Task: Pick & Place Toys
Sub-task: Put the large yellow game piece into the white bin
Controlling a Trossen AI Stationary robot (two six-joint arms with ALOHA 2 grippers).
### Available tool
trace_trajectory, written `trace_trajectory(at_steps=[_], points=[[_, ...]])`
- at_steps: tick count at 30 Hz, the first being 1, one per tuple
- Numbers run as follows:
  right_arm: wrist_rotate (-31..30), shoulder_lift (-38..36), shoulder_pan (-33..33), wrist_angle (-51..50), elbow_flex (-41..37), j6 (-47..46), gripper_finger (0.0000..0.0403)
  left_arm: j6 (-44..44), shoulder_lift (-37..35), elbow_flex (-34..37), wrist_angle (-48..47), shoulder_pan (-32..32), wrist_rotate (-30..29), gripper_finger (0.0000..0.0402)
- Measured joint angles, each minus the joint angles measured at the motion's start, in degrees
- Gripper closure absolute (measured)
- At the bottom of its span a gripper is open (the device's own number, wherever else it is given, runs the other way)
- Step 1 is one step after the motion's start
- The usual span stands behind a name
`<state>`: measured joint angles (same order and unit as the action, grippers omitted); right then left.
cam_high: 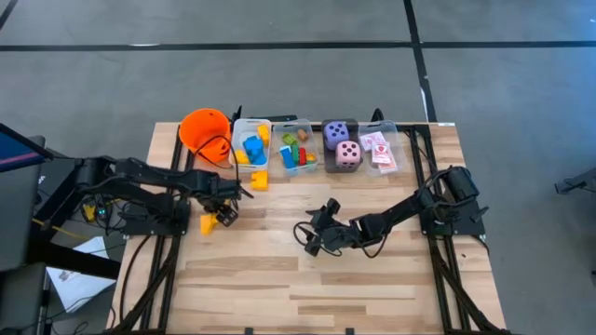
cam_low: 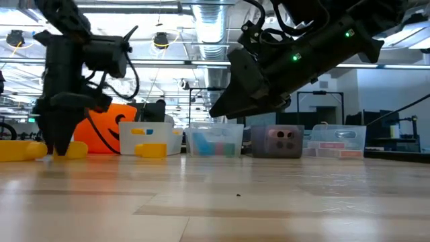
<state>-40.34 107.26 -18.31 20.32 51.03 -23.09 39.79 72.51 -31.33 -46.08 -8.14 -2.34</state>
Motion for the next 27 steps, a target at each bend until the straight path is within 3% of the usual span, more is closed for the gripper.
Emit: trace_trajectory(at_steps=[15,23,27], points=[[0.0,0.0,0.44,-0.02,0.0,-0.07,0.0154,13.3,-0.13,2.36,3.51,0.02,0.04,0.0197],[0.02,0.0,0.44,-0.09,0.0,-0.07,0.0154,14.95,-0.23,2.36,3.84,-0.04,3.02,0.0206],[0.0,0.0,0.44,-0.11,0.0,-0.05,0.0154,15.39,-1.56,2.45,5.05,0.04,7.42,0.0202]])
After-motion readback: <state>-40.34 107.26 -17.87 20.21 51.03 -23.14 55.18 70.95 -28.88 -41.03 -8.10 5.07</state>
